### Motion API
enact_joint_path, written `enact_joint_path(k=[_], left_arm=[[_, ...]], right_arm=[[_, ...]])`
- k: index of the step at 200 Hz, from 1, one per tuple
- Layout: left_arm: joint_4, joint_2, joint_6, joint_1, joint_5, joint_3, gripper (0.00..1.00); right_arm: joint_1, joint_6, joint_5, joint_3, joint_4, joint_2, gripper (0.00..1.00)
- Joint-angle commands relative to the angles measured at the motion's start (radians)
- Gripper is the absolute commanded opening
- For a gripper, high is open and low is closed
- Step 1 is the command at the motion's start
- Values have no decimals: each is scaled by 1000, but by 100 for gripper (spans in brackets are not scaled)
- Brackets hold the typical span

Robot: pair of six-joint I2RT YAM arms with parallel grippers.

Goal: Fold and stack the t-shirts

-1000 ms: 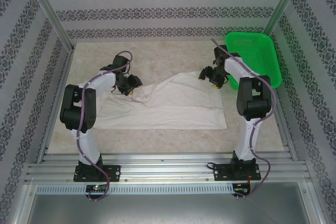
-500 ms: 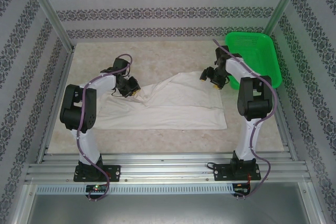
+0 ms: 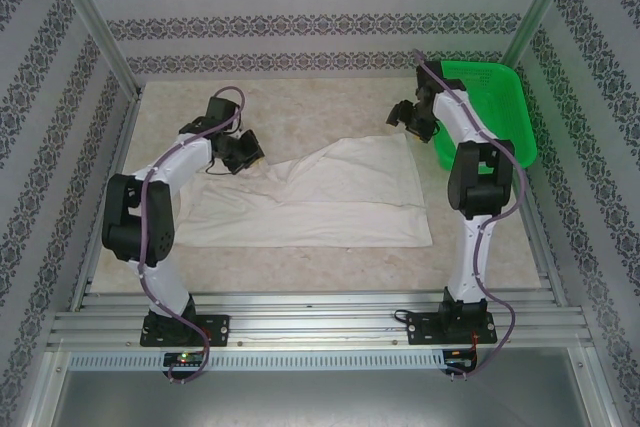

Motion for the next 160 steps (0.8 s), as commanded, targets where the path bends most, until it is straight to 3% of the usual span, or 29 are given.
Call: enact_joint_path(k=[1,80,119,160], left_arm=[[-48,-31,28,14,11,50,4],[-110,-39,80,20,-29,112,4],[-143,-5,174,20,-63,192,4],[-155,54,223,-31,13,257,4]], right_arm=[[12,-18,66,82,-87,58,72],[43,-63,203,333,-224,208,72],[50,-62,214,360,-239,242,70],[53,-61,219,326,-235,224,70]])
